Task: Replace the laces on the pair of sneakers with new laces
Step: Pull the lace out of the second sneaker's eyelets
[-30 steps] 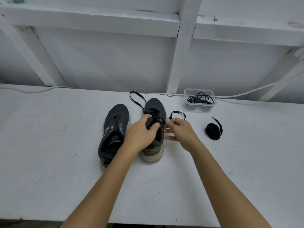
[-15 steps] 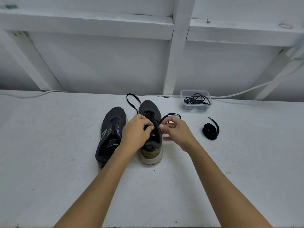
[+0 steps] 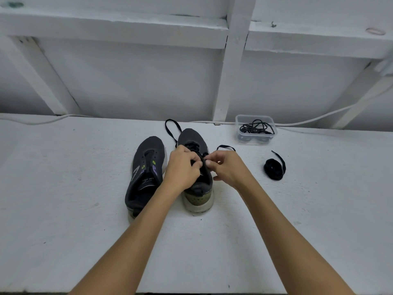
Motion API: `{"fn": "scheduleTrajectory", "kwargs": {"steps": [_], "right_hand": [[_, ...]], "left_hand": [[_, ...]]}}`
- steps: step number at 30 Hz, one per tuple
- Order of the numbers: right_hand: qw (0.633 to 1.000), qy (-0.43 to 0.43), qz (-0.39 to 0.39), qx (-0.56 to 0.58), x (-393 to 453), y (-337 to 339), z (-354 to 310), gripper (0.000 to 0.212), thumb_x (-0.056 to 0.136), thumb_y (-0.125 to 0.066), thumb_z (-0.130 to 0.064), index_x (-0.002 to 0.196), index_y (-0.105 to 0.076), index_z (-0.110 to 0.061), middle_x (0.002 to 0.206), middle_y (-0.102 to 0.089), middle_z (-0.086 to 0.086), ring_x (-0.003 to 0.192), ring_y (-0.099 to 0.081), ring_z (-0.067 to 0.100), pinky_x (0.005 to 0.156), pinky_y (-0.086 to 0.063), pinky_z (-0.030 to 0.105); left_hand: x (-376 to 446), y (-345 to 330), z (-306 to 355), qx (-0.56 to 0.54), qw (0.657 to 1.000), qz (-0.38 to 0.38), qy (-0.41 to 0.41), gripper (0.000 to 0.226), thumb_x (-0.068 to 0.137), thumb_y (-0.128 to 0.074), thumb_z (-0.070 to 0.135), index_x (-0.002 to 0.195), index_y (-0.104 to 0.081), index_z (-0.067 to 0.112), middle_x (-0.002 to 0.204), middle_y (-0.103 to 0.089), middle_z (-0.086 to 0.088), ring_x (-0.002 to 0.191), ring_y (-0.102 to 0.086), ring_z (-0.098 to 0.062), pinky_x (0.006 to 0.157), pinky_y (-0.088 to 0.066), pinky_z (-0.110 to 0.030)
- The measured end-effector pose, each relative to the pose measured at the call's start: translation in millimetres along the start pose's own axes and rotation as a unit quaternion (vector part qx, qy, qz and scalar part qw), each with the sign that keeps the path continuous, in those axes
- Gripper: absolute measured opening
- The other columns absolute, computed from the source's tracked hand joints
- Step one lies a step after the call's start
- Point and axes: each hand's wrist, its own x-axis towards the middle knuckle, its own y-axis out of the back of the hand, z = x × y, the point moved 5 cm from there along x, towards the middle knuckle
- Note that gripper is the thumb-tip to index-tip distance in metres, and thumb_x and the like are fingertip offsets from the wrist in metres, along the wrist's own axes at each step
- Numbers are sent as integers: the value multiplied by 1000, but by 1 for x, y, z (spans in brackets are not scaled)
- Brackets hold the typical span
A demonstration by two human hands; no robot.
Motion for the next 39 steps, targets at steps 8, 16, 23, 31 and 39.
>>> {"fn": "scheduleTrajectory", "kwargs": {"steps": [8,16,23,31,39], "right_hand": [[999,-19,25,35,1,7,1,9,102,-55,-14,98,-63,-16,91,-74,3,80,-73,17,61,-59,28],[992,-52,101,62,-16,21,13,45,96,-64,-30,139,-50,-32,109,-72,-6,96,-72,10,86,-61,40],[998,-3,-57,-32,-52,-5,-6,48,70,-81,-59,114,-66,-51,114,-68,-26,107,-61,-9,89,-51,21],[998,12,-28,-60,-54,0,-6,52,73,-78,-43,123,-62,-44,105,-70,-21,97,-64,-6,84,-54,22],[996,47,69,-34,-67,11,6,48,81,-78,-35,117,-56,-58,106,-66,-33,101,-61,-12,81,-45,7]], "left_hand": [[-1,7,3,-53,999,-3,4,18,87,-75,35,101,-71,25,109,-60,4,100,-58,-11,87,-44,-25],[-12,5,-34,-156,978,62,125,13,95,-62,16,98,-75,18,94,-74,2,88,-71,-16,91,-57,-37],[0,4,-30,-239,953,17,187,6,87,-76,21,88,-81,20,85,-77,4,80,-74,-15,82,-62,-37],[15,6,-5,-81,991,-15,108,16,99,-57,28,98,-70,18,97,-68,7,90,-62,-11,71,-46,-24],[20,-8,5,-82,990,-67,92,24,104,-48,35,114,-60,17,107,-62,5,93,-57,-11,72,-40,-25]]}}
